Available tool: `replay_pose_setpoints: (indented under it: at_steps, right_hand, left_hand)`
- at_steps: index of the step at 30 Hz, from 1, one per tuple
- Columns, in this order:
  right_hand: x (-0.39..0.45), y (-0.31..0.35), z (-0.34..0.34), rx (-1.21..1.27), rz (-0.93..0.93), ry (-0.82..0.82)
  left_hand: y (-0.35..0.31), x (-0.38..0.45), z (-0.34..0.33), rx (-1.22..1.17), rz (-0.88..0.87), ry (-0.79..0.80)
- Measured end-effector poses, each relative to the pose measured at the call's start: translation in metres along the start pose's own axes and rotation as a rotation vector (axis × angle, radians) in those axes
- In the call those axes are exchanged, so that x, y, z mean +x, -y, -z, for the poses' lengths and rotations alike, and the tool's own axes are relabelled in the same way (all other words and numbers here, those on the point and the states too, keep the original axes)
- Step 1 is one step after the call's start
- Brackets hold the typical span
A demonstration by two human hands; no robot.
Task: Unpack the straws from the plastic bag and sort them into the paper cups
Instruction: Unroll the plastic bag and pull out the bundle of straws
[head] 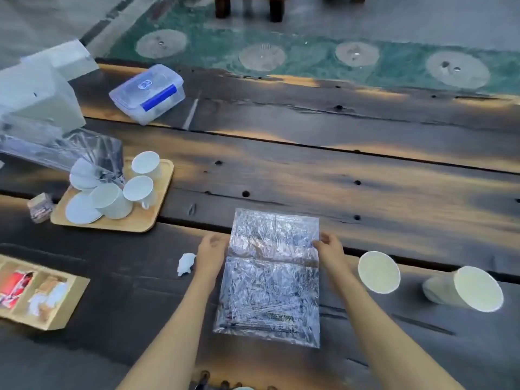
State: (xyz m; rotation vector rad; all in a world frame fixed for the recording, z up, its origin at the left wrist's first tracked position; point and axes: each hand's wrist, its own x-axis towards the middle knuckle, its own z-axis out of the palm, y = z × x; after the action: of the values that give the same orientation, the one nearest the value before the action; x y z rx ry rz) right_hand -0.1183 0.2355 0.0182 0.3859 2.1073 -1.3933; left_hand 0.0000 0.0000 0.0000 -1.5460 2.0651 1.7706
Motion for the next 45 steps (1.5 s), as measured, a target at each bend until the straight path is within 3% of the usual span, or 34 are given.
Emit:
replay_pose_setpoints:
  at_steps: [7, 12, 17, 25, 33, 37, 45]
  right_hand:
    - [0.035, -0.011, -0.008, 0.028, -0.125, -0.018]
    - [0.045, -0.015, -0.011, -0.004, -0.158, -0.09]
    - [0.047, -0.021, -0.009, -0.061, -0.19, -0.088]
    - [0.031, -0.013, -0.005, 0.054, -0.052, -0.05]
    - [-0.041, 0.005, 0.015, 0.206, 0.252, 0.017]
    - [-0.087, 0.014, 0.034, 0.389, 0.298, 0.075]
    - [-0.151, 0.039, 0.075, 0.585, 0.357, -0.053]
  left_hand:
    - [-0.006, 0.036, -0.017, 0.047, 0.072, 0.112]
    - [-0.008, 0.054, -0.025, 0.101, 0.082, 0.002]
    - [-0.007, 0.057, -0.028, 0.13, 0.08, 0.034]
    - [-0.018, 0.025, -0.009, 0.015, -0.057, 0.104]
    - [-0.051, -0.05, 0.033, -0.186, -0.307, 0.021]
    - [-0.074, -0.09, 0.05, -0.25, -0.433, 0.008]
    - [-0.095, -0.152, 0.07, -0.413, -0.573, 0.124]
